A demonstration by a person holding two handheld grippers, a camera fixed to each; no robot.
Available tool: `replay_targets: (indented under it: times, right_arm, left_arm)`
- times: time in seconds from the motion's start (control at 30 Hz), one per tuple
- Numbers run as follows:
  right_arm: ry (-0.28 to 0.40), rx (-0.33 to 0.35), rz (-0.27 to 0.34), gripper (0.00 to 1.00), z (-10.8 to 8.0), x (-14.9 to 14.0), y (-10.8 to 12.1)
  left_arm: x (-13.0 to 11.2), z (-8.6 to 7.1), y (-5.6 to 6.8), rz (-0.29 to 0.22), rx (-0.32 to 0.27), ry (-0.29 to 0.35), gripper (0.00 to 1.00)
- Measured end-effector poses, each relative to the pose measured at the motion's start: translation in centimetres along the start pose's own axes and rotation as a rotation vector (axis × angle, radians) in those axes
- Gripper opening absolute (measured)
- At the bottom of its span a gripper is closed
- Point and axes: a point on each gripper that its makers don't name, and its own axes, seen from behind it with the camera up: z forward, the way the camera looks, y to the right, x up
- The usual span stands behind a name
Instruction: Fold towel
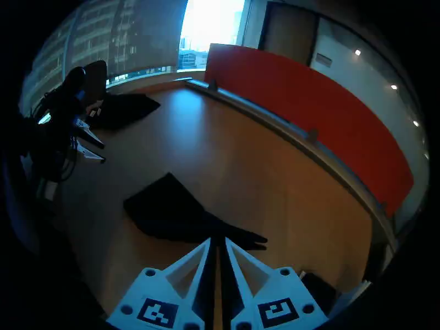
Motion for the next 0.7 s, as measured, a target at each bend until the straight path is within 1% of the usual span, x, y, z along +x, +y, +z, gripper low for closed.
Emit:
replay_targets:
  times: [0.2, 0.37, 0.5, 0.7]
  right_arm:
    - [0.003, 0.019, -0.02, 0.04, 0.6, 0.6, -0.9]
    - [0.022, 0.048, -0.037, 0.04, 1.5, 1.9, -2.4]
    - [0.036, 0.081, -0.049, 0.04, 2.5, 3.1, -3.9]
    - [0.05, 0.141, -0.073, 0.04, 4.0, 4.6, -6.9]
  left_arm:
    - [0.2, -0.1, 0.0, 0.001, -0.003, 0.005, 0.77]
    - [0.3, -0.3, -0.2, -0.004, -0.001, 0.011, 0.77]
    - [0.5, -0.6, -0.5, -0.011, 0.0, 0.019, 0.77]
    - [0.8, -1.2, -1.0, -0.021, 0.002, 0.031, 0.77]
